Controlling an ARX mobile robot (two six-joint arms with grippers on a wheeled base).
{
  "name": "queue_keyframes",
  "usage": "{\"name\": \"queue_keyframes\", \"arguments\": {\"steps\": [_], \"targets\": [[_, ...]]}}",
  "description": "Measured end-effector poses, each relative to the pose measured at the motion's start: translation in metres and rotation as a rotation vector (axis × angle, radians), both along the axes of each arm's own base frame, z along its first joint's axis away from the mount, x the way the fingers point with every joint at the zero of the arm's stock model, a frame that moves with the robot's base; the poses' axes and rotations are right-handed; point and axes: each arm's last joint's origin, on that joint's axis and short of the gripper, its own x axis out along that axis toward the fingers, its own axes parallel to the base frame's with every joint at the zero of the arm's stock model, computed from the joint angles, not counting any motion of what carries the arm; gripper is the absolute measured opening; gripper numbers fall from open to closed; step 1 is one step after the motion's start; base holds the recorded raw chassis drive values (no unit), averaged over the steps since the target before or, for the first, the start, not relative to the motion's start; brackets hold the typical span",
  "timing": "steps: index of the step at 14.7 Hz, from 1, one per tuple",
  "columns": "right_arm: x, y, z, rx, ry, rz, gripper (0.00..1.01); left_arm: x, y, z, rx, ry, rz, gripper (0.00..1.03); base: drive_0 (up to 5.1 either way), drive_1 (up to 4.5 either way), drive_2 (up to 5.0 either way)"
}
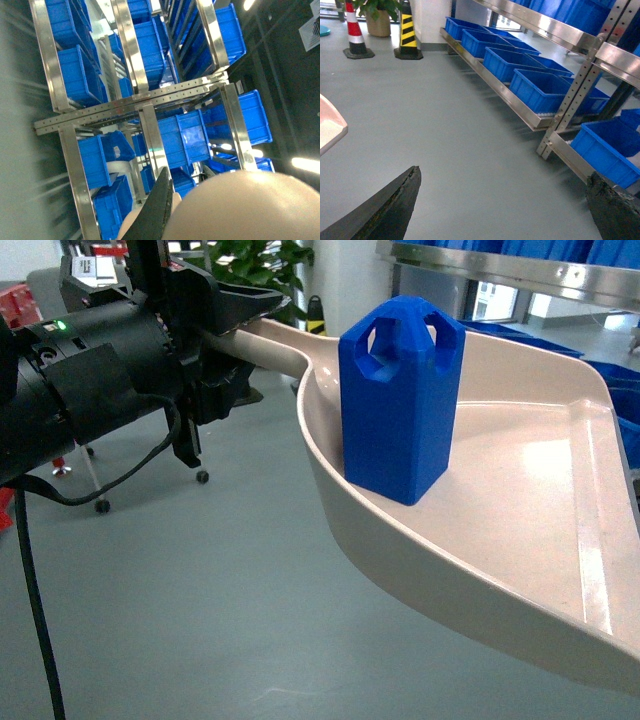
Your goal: Place part in tray to right shelf
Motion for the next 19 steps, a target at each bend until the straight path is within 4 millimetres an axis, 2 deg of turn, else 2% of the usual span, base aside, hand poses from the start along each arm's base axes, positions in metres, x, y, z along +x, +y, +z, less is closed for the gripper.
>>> {"name": "queue_keyframes", "arguments": {"steps": [19], "targets": [[0.0, 0.0, 0.0, 0.0, 0.0, 0.0, 0.98, 0.0, 0.0, 0.0001, 0.0, 0.0, 0.0, 0.13, -1.7, -1.72, -1.7]]}}
